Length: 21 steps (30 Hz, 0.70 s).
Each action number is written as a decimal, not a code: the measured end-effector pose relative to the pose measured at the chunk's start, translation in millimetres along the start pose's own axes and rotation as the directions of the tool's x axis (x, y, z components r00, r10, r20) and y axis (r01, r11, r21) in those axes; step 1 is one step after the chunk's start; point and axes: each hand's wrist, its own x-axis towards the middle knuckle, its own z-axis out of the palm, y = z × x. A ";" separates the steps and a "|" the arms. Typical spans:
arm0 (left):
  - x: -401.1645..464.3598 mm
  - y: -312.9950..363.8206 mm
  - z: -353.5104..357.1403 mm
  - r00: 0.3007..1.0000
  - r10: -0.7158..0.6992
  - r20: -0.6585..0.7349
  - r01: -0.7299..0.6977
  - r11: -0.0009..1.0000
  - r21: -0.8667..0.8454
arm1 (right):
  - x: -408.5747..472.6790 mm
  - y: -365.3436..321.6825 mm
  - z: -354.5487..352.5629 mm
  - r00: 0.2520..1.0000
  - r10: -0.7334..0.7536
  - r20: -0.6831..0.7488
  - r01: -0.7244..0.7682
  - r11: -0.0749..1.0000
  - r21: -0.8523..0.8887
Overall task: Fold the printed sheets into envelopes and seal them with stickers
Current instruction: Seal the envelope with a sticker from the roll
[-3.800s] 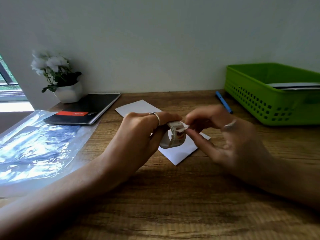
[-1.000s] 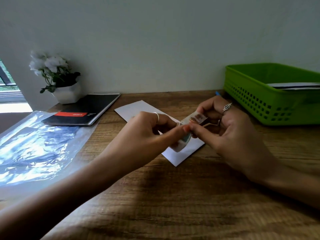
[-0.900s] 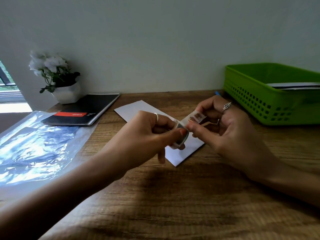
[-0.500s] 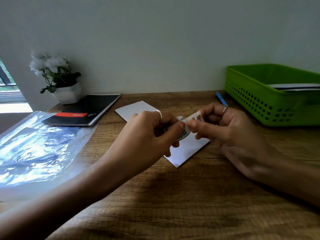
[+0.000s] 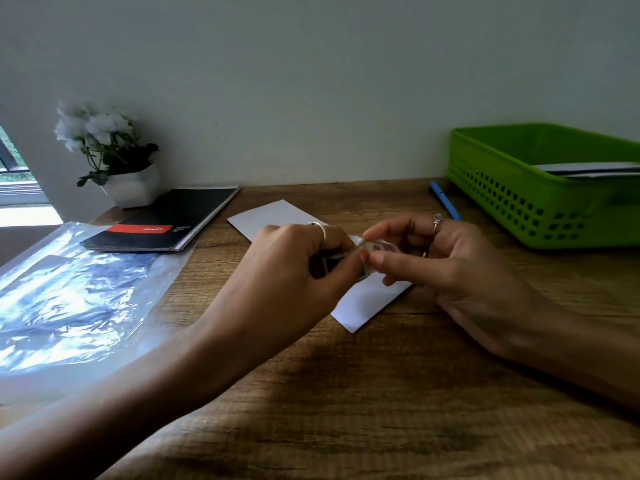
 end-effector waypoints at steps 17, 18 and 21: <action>4.4 -10.0 2.7 0.975 -0.182 0.128 0.219 0.879 -0.423 | 2.3 -2.3 0.5 0.989 0.104 -0.103 -0.086 0.982 0.167; 4.7 -9.5 3.1 0.975 -0.186 0.125 0.222 0.873 -0.434 | 1.9 -2.6 0.7 0.987 0.119 -0.107 -0.098 0.978 0.184; 4.7 -7.5 4.1 0.972 -0.207 0.113 0.236 0.850 -0.471 | 0.9 -3.3 2.0 0.981 0.154 -0.118 -0.125 0.967 0.222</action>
